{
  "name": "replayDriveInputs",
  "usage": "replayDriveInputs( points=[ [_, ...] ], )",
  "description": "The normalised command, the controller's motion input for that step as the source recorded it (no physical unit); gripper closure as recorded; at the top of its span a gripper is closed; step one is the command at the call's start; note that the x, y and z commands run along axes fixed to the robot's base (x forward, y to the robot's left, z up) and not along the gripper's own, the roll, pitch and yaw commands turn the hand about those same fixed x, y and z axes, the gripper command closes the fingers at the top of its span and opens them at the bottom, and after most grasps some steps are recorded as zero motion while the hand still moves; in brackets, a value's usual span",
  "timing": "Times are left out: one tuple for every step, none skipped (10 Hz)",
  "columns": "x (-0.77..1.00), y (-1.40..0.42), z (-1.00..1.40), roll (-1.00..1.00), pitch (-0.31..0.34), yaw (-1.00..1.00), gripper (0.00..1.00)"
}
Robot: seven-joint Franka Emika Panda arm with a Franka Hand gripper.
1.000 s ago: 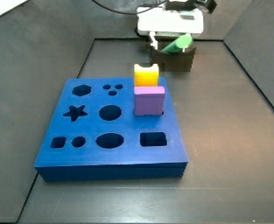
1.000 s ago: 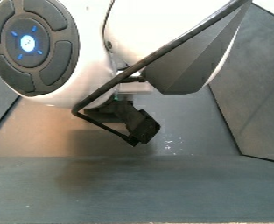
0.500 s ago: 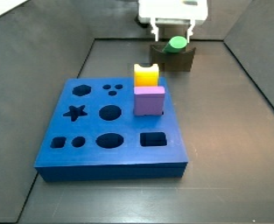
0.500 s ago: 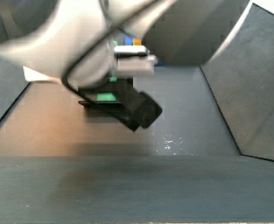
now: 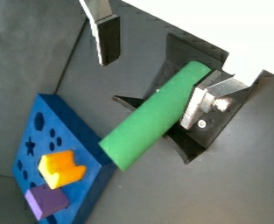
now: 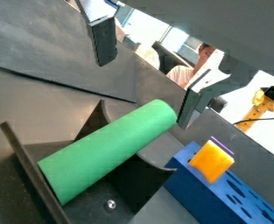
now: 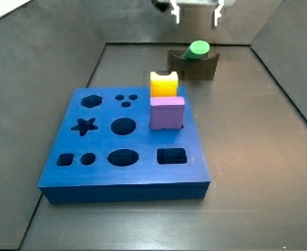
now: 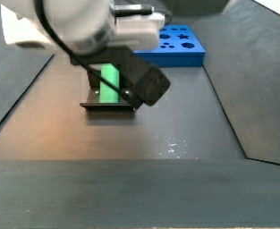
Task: Pick up the oval object. Move up. Place the oval object on the fixture. Regrasp the oval object. Move to above the board. Insert the oval object.
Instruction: Regrasp the oval object.
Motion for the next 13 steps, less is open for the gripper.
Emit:
replayDriveInputs(
  points=[
    [-1.00, 0.00, 0.00, 0.02, -0.043, 0.04, 0.00],
    [-1.00, 0.00, 0.01, 0.02, -0.073, 0.02, 0.00],
    [-1.00, 0.00, 0.02, 0.03, -0.082, 0.02, 0.00],
    [-1.00, 0.00, 0.02, 0.06, -0.088, 0.02, 0.00],
    [-1.00, -0.01, 0.02, 0.08, -0.090, 0.02, 0.00],
    [-1.00, -0.02, 0.02, 0.11, -0.093, 0.03, 0.00],
    [-1.00, -0.02, 0.02, 0.12, -0.093, 0.04, 0.00],
    [-1.00, -0.03, 0.03, 0.13, -0.090, 0.04, 0.00],
    [-1.00, -0.03, 0.03, 0.13, -0.084, 0.04, 0.00],
    [-0.88, -0.02, 0.03, 0.14, -0.075, 0.04, 0.00],
    [-0.45, -1.00, -0.24, 1.00, -0.017, -0.93, 0.00],
    [-0.35, -1.00, -0.23, 1.00, -0.026, -0.93, 0.00],
    [-0.27, -1.00, -0.18, 1.00, -0.054, -0.93, 0.00]
  ],
)
